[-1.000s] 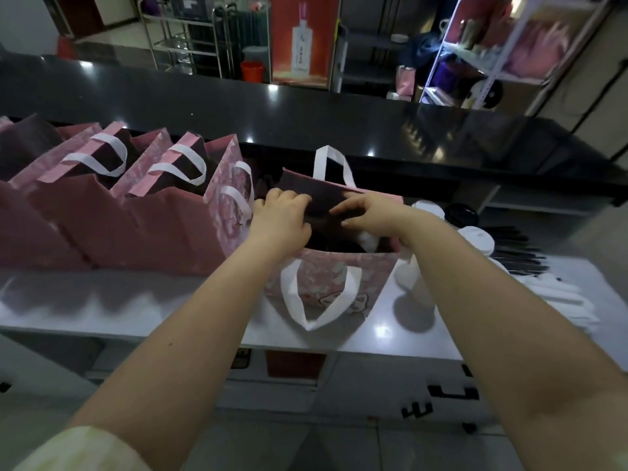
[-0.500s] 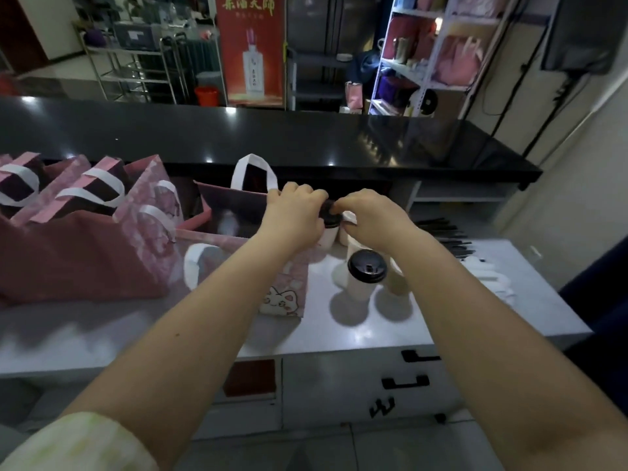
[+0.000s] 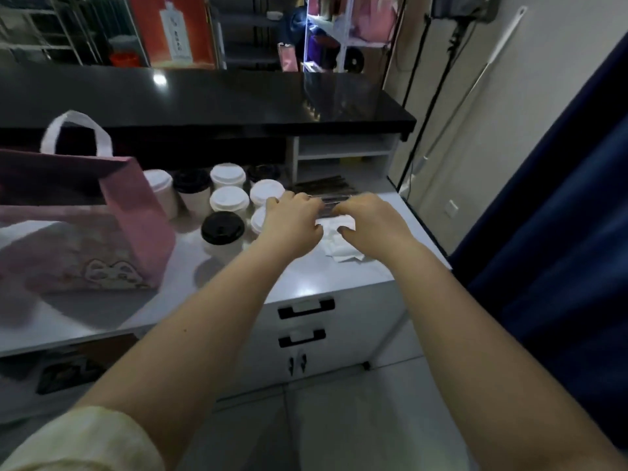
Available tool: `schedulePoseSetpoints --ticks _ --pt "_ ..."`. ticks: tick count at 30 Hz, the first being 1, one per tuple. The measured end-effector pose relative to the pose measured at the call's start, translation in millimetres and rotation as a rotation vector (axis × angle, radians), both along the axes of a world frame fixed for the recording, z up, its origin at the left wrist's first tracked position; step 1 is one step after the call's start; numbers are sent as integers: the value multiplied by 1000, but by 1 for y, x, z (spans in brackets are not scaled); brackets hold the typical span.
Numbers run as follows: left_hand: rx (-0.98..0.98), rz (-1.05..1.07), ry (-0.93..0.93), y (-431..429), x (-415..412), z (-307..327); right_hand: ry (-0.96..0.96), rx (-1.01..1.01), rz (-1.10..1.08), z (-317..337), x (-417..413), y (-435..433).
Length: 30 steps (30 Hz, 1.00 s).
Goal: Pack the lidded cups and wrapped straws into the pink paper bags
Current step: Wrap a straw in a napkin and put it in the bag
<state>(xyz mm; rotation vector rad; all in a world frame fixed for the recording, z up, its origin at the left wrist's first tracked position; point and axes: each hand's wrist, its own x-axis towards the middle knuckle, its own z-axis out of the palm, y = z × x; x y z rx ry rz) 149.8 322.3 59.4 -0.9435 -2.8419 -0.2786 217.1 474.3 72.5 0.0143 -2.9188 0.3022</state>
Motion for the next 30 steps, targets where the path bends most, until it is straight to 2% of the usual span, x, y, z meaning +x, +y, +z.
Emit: schedulePoseSetpoints --ticks 6,11,23,27,30 --pt "-50 11 -133 55 26 -60 -75 -120 -82 -63 34 62" --pt "-89 39 -215 81 24 -97 -163 -228 -106 -101 27 91" --pt "131 151 -300 116 -75 -150 -114 -458 -206 -149 -70 136" --pt "139 147 -315 129 -102 -152 -29 -451 -238 -156 -102 147" --pt "163 173 -343 136 -121 -151 -89 -447 -246 -158 -126 154"
